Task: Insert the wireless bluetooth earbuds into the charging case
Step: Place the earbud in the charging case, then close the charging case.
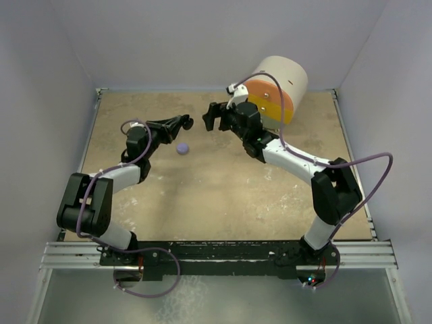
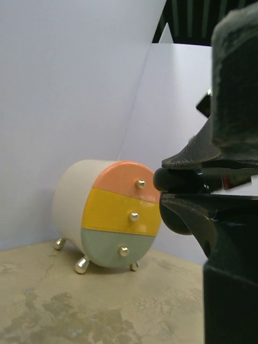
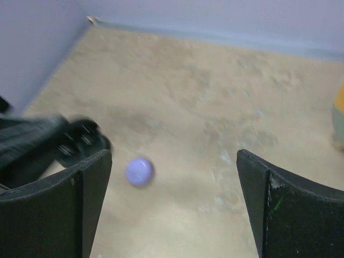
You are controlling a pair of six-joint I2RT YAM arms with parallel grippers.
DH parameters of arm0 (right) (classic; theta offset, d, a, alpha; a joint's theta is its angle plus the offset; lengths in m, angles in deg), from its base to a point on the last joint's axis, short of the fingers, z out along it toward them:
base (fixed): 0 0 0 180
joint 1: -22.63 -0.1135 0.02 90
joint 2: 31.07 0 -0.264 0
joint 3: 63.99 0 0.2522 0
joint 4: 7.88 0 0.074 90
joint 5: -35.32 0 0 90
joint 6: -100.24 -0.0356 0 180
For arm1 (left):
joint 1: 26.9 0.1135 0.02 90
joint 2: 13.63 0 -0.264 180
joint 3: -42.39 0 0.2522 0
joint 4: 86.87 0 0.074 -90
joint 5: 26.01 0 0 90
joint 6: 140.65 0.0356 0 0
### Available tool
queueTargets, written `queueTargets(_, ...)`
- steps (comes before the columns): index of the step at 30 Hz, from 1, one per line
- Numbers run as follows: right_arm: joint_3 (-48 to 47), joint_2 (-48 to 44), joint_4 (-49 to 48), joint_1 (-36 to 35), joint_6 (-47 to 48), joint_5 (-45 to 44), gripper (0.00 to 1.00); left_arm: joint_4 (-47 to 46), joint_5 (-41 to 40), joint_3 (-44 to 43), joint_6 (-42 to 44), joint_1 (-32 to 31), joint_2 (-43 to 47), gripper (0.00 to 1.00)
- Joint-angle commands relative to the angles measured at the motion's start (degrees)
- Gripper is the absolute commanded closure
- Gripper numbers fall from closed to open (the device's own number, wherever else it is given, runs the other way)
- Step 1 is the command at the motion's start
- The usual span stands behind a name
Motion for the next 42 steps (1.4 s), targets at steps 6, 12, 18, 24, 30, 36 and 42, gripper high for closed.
queueTargets(6,15.73,-4.48,-21.77,-6.26,11.6,-10.19,0.0,17.41,-17.66,-10.97,2.5,-6.56,5.74,1.0)
queueTargets(12,16.1,-0.55,-29.24,-7.17,15.56,-11.96,0.0,25.62,-26.14,-13.01,0.36,-10.51,6.81,1.0)
queueTargets(18,16.94,3.08,-37.77,-7.54,17.24,-10.79,0.0,30.87,-29.79,-14.42,-0.94,-12.47,6.22,1.0)
queueTargets(24,12.1,6.29,-32.83,-7.67,16.24,-9.51,0.0,32.13,-30.98,-15.62,-1.52,-13.16,5.57,1.0)
queueTargets(30,11.26,7.64,-33.37,-7.69,15.75,-9.2,0.0,32.76,-31.42,-16.59,-1.38,-13.64,4.96,1.0)
queueTargets(36,7.4,11.22,-32.96,-7.75,15.93,-8.64,0.0,32.77,-31.93,-16.31,-2.08,-14.87,4.43,1.0)
queueTargets(42,6.53,12.42,-35.56,-7.84,15.88,-12.53,0.0,33.66,-32.13,-16.0,-2.23,-15.32,4.71,1.0)
